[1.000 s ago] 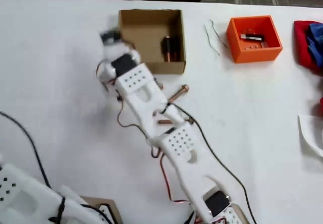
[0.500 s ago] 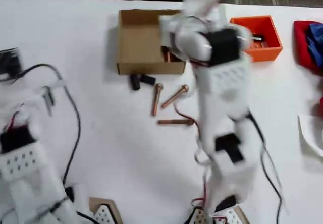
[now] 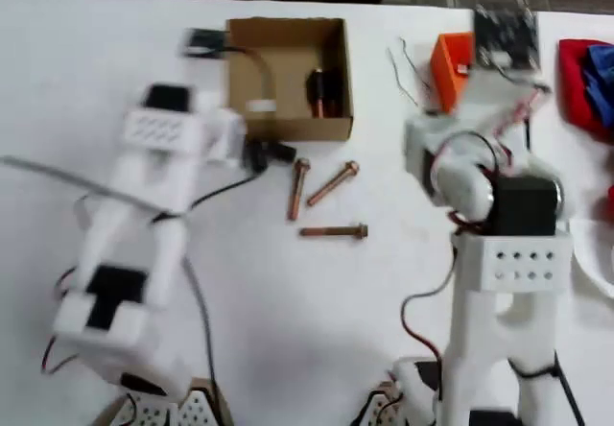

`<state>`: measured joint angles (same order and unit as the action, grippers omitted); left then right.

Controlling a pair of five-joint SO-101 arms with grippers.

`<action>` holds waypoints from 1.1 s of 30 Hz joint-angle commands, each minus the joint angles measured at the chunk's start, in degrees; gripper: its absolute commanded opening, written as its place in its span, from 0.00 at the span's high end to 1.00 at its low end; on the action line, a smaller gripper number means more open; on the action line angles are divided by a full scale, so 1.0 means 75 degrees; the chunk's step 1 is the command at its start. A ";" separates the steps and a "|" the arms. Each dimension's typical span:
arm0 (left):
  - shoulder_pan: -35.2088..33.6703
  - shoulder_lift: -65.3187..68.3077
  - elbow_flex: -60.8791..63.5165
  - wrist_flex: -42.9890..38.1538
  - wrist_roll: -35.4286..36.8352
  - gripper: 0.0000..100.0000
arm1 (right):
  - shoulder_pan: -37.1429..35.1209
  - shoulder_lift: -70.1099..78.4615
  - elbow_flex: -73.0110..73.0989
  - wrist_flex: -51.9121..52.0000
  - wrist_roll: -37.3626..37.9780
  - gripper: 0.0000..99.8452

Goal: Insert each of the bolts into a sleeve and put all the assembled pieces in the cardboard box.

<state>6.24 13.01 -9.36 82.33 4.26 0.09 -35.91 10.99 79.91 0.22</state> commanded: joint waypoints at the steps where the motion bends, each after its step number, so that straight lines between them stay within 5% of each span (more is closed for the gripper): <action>1: 0.1102 0.1125 -0.1776 0.0949 -0.0692 0.80 | 0.1319 -0.1588 0.1805 -0.0897 0.0293 0.98; 7: 0.2215 0.2520 -0.2925 0.2497 -0.4888 0.80 | 0.2960 -0.3229 0.4032 -0.1952 0.0234 0.98; 17: 0.2755 0.3177 -0.3089 0.2485 -0.6799 0.80 | 0.4003 -0.2292 0.5474 -0.3358 -0.0164 0.98; 22: 0.3153 0.3200 -0.3089 0.1840 -0.6927 0.80 | 0.4038 -0.1705 0.5415 -0.3569 -0.0164 0.98; 27: 0.3212 0.3212 -0.3089 0.0750 -0.5943 0.80 | 0.4062 -0.1483 0.5415 -0.3675 -0.0164 0.98; 33: 0.3223 0.3235 -0.3077 0.0645 -0.5931 0.77 | 0.4062 -0.1471 0.5415 -0.3675 -0.0164 0.98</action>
<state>29.80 37.45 -30.55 88.04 -40.66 29.98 -46.99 52.57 53.45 -0.66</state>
